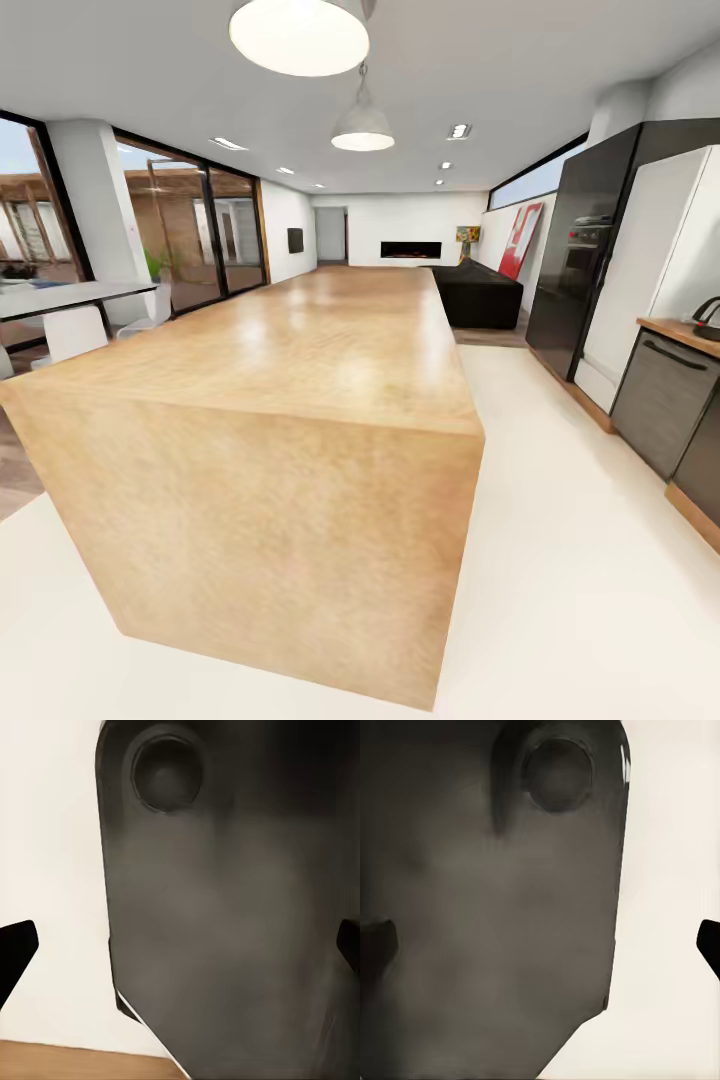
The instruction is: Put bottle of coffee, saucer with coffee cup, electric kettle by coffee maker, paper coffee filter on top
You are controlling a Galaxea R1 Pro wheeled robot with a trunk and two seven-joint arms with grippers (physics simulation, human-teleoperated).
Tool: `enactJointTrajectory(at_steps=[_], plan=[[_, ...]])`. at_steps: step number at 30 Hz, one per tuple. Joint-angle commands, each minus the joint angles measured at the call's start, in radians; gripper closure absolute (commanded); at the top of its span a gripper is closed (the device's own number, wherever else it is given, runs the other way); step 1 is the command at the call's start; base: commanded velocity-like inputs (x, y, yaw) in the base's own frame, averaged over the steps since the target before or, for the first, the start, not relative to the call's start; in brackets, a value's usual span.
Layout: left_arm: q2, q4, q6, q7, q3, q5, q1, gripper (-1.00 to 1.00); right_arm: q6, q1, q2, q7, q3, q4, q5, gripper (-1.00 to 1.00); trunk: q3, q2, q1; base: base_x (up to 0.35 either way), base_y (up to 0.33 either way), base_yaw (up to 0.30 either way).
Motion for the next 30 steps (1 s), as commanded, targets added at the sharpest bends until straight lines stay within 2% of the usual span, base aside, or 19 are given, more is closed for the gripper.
enactJointTrajectory(at_steps=[1,8,11,30], plan=[[-0.003,-0.005,0.005,-0.002,-0.002,-0.002,0.001,-1.00,-0.004,0.001,0.006,0.002,-0.002,-0.006,0.001,-1.00,0.000,0.000,0.000,0.000,0.000,0.000],[-0.005,-0.005,0.008,-0.002,0.001,0.000,0.001,-1.00,-0.018,0.001,0.037,0.002,-0.003,-0.038,0.000,-1.00,0.000,0.000,0.000,0.000,0.000,0.000],[-0.004,-0.005,0.008,-0.002,0.002,0.004,0.001,-1.00,-0.029,0.001,0.038,0.002,-0.004,-0.055,0.001,-1.00,0.000,0.000,0.000,0.000,0.000,-0.078],[-0.007,-0.006,0.007,-0.002,-0.003,0.002,0.001,-1.00,-0.031,0.001,0.037,0.005,-0.005,-0.075,0.002,-1.00,0.000,0.000,0.000,0.000,0.000,-0.287]])
